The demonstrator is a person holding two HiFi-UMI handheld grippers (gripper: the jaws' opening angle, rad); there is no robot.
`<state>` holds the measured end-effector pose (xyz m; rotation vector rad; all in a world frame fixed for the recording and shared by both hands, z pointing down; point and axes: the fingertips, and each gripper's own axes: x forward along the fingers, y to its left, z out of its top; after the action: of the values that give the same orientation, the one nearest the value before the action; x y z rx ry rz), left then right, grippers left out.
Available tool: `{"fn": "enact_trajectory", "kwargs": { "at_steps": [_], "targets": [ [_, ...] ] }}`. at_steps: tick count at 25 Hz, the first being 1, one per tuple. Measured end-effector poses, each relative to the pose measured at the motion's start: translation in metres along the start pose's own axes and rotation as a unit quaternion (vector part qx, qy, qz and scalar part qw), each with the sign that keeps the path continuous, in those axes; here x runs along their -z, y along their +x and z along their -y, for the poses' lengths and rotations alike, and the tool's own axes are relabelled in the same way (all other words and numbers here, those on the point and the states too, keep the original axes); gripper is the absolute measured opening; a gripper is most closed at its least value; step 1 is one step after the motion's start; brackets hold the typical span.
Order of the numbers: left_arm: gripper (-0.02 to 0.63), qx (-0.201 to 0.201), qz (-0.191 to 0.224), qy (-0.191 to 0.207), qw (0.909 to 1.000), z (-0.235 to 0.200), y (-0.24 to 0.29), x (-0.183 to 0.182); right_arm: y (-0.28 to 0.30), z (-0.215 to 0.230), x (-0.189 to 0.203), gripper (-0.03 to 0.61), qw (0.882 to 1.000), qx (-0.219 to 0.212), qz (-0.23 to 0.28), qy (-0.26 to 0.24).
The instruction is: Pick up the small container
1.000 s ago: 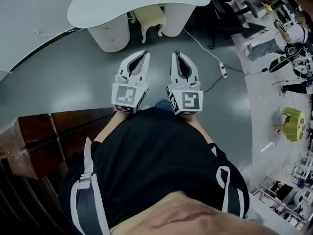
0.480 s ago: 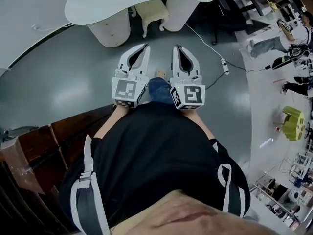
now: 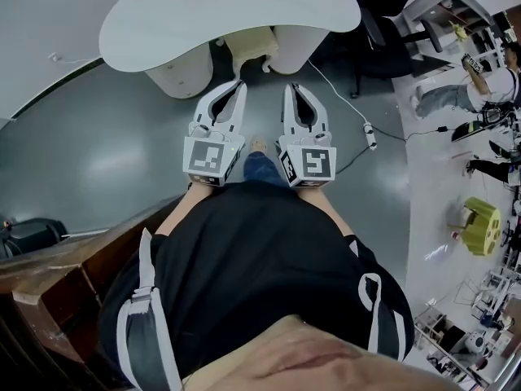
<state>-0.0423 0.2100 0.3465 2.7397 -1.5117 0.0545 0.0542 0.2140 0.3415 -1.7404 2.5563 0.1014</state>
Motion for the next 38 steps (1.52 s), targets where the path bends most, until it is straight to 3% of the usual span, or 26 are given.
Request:
{"fn": "enact_trajectory", "kwargs": {
  "at_steps": [5,13,25,38],
  "targets": [
    [0.006,0.001,0.015,0.006,0.9999,-0.015,0.062,-0.003,0.052,0.043,0.006,0.018,1.000,-0.008,-0.008,-0.001],
    [0.007,-0.032,-0.010,-0.003,0.9994,-0.041,0.145,0.009,0.129,0.103,0.025,0.020,0.999,-0.034,-0.015,0.003],
    [0.006,-0.064,-0.014,-0.005,0.9979,-0.062,0.188,-0.001,0.172,0.130,0.032,0.018,0.998,-0.058,-0.023,0.019],
    [0.007,-0.051,-0.013,-0.005,0.9986,-0.102,0.243,0.005,0.230,0.144,0.041,0.018,0.998,-0.051,-0.024,0.009]
  ]
}}
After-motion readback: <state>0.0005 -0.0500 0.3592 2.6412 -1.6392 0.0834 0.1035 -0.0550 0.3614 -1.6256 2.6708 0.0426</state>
